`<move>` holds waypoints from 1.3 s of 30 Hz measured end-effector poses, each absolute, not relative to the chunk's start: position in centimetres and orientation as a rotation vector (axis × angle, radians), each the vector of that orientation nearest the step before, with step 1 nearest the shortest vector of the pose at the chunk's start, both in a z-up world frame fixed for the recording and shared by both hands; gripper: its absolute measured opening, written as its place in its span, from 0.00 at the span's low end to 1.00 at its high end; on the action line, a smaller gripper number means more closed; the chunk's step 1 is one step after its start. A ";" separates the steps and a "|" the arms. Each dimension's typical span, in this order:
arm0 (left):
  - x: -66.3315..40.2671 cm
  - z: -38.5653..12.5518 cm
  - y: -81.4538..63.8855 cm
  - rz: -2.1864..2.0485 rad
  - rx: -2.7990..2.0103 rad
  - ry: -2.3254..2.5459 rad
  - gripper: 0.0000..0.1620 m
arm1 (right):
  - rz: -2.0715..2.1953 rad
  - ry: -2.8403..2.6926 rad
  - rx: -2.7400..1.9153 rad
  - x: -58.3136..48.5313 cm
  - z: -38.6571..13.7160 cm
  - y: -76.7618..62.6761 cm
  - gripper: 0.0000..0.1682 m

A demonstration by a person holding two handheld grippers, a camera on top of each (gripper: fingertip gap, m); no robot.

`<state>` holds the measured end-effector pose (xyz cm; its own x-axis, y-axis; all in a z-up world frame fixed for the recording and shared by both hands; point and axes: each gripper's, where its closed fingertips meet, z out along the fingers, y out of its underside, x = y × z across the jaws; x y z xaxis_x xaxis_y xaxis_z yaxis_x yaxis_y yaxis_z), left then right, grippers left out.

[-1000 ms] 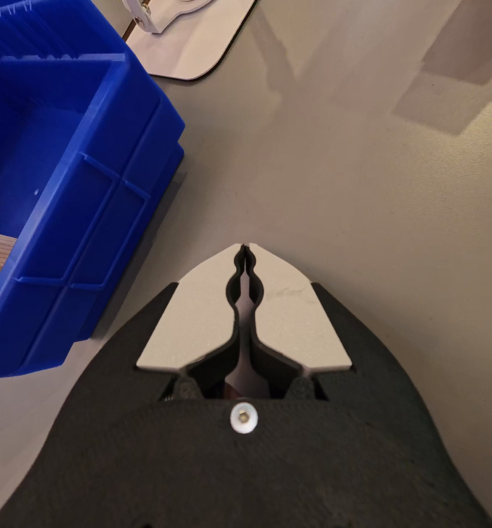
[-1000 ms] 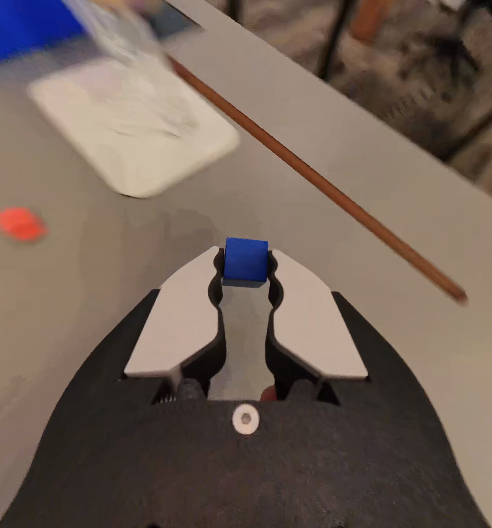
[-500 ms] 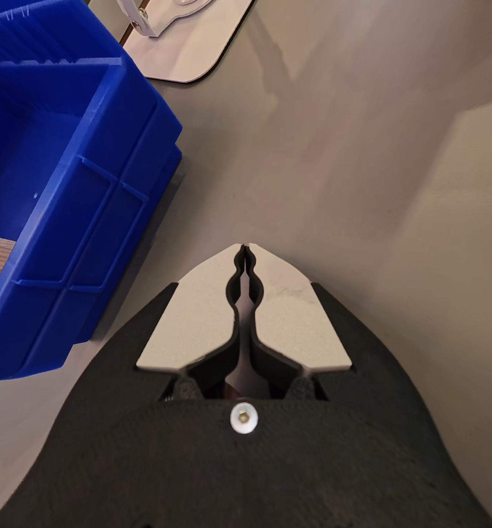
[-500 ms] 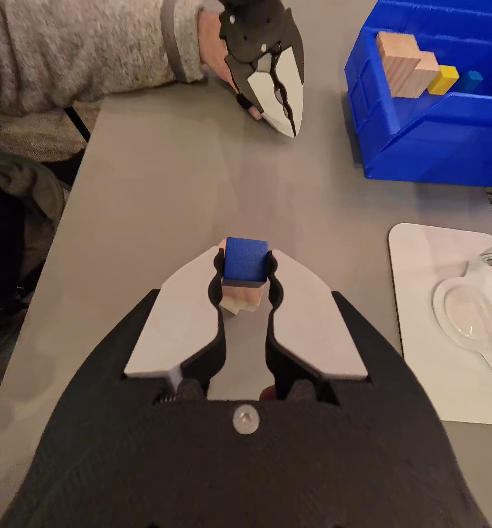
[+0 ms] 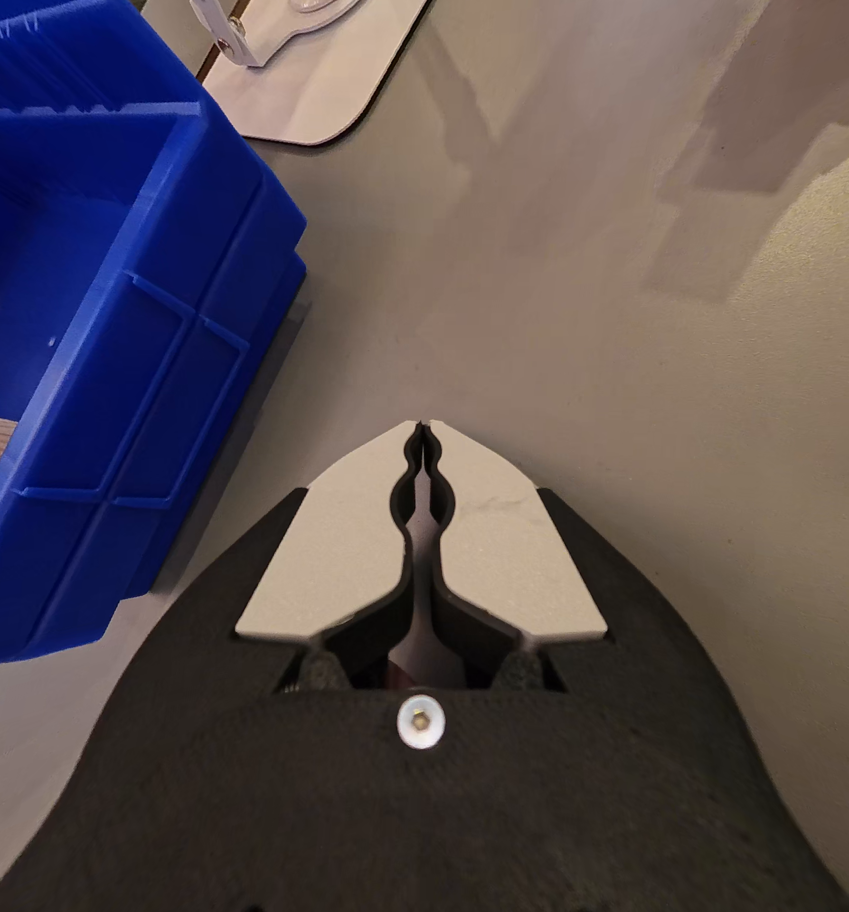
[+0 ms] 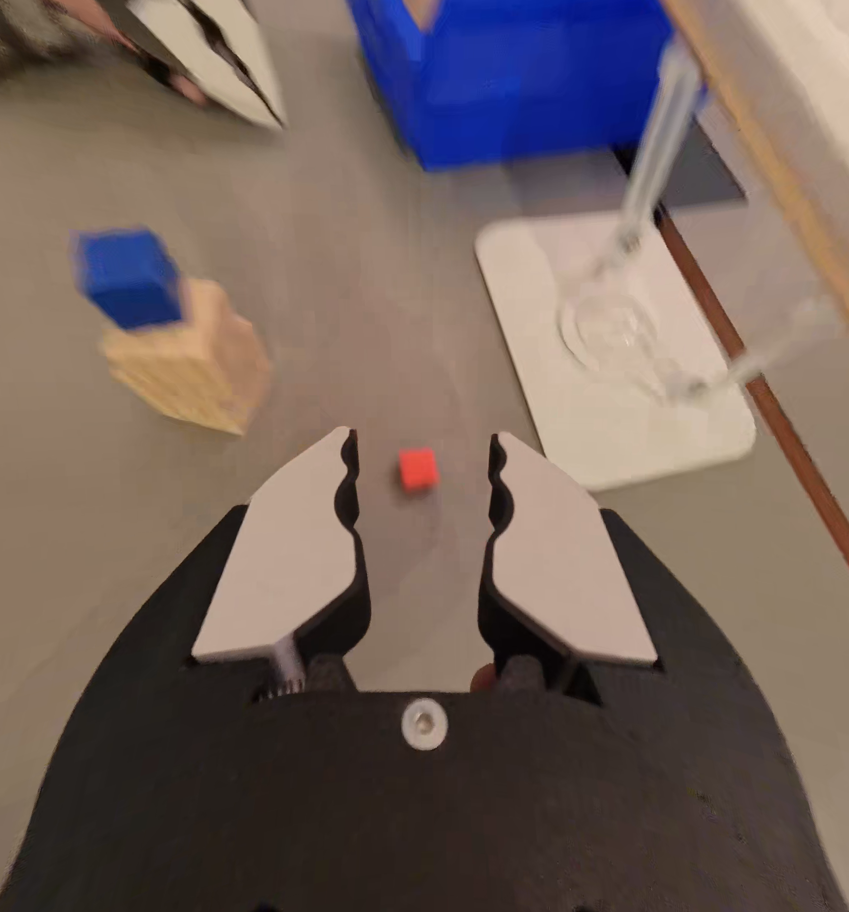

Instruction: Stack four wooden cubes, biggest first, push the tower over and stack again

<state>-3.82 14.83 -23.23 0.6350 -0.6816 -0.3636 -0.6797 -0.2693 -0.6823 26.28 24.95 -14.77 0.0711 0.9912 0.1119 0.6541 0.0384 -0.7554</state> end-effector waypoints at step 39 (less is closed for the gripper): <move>-3.7 -23.2 14.7 -0.012 -1.984 1.080 0.00 | 0.862 -1.728 -1.406 24.6 -10.3 15.3 0.00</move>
<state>-3.70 14.66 -23.24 0.6264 -0.6904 -0.3620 -0.6824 -0.2611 -0.6828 24.63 15.35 -10.34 -0.1308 0.9832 0.1272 0.4896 0.1756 -0.8541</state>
